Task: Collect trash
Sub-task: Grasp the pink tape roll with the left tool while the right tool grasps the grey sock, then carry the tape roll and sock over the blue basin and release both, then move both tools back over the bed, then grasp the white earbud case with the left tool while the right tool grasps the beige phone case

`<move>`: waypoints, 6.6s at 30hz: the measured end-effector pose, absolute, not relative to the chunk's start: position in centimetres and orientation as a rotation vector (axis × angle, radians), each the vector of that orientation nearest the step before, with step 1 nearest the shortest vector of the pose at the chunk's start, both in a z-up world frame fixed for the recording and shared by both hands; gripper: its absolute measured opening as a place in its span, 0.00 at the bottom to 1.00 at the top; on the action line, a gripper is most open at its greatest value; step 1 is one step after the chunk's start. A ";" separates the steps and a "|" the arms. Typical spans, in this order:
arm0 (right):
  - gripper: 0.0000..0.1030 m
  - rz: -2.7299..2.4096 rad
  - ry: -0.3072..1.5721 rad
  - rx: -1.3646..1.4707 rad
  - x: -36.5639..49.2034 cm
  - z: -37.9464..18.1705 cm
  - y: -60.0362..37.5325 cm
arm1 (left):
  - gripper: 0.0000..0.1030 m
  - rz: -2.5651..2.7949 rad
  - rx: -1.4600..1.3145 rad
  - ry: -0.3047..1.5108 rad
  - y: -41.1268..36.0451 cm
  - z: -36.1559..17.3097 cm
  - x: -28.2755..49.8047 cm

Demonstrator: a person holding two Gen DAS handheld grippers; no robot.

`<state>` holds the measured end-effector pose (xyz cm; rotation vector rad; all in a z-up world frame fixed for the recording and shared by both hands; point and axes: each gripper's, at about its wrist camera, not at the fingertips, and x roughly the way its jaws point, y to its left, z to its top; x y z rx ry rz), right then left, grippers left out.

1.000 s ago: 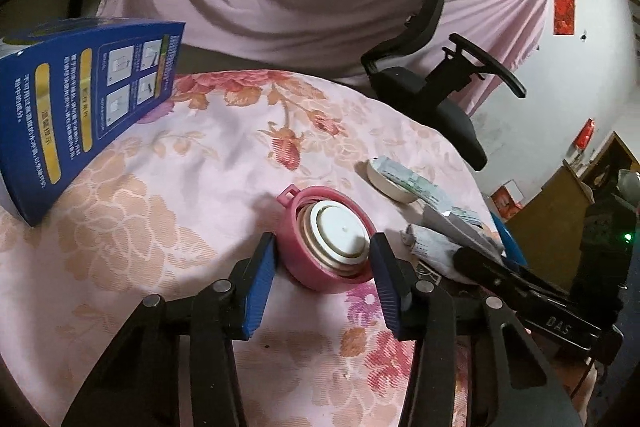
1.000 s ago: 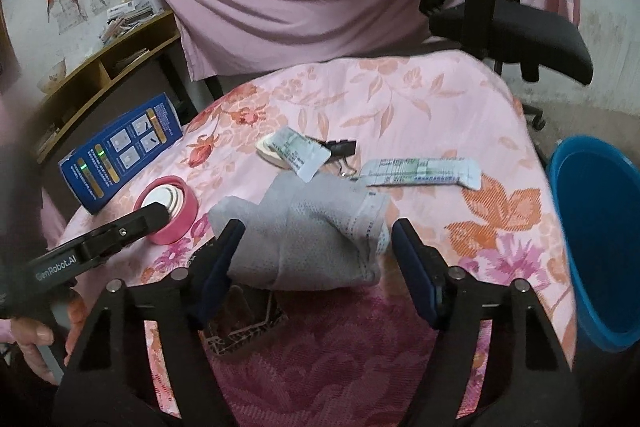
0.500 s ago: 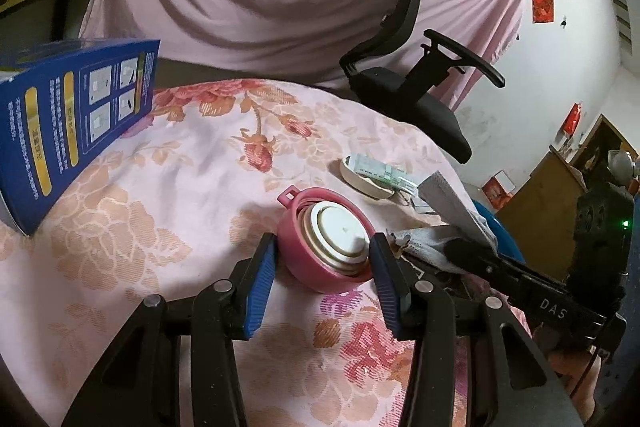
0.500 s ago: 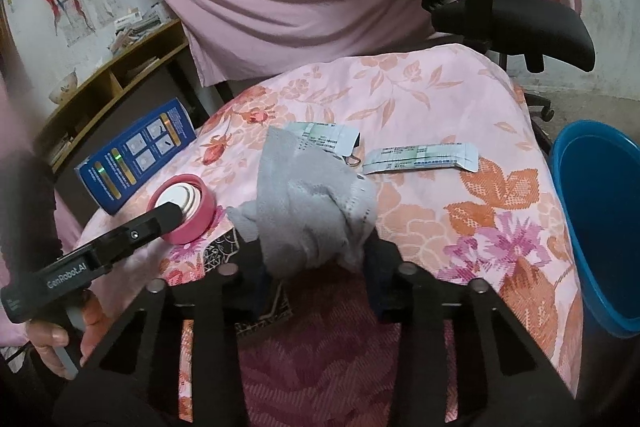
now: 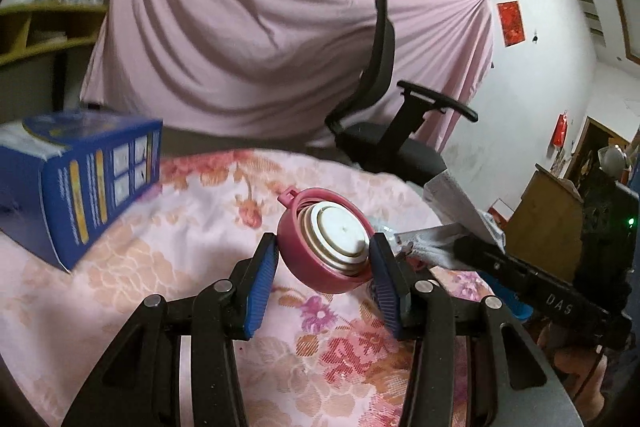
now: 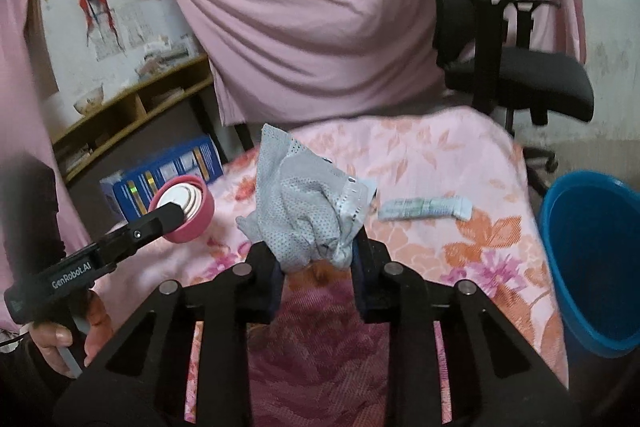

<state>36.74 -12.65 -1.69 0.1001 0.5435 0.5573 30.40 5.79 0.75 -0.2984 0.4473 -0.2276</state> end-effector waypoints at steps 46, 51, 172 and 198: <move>0.48 0.179 0.573 0.099 36.4 -1.0 -24.9 | 0.40 -0.286 -0.283 0.377 3.2 1.9 30.0; 0.48 0.269 0.539 0.166 35.7 -0.6 -24.8 | 0.40 -0.326 -0.272 0.389 0.8 2.2 30.6; 1.00 0.260 0.065 0.143 32.2 3.7 -22.0 | 0.94 -0.029 -0.139 0.190 -0.4 5.7 30.0; 1.00 0.269 0.668 0.076 40.2 -2.8 -18.9 | 0.94 -0.097 -0.067 0.614 1.8 -1.0 36.7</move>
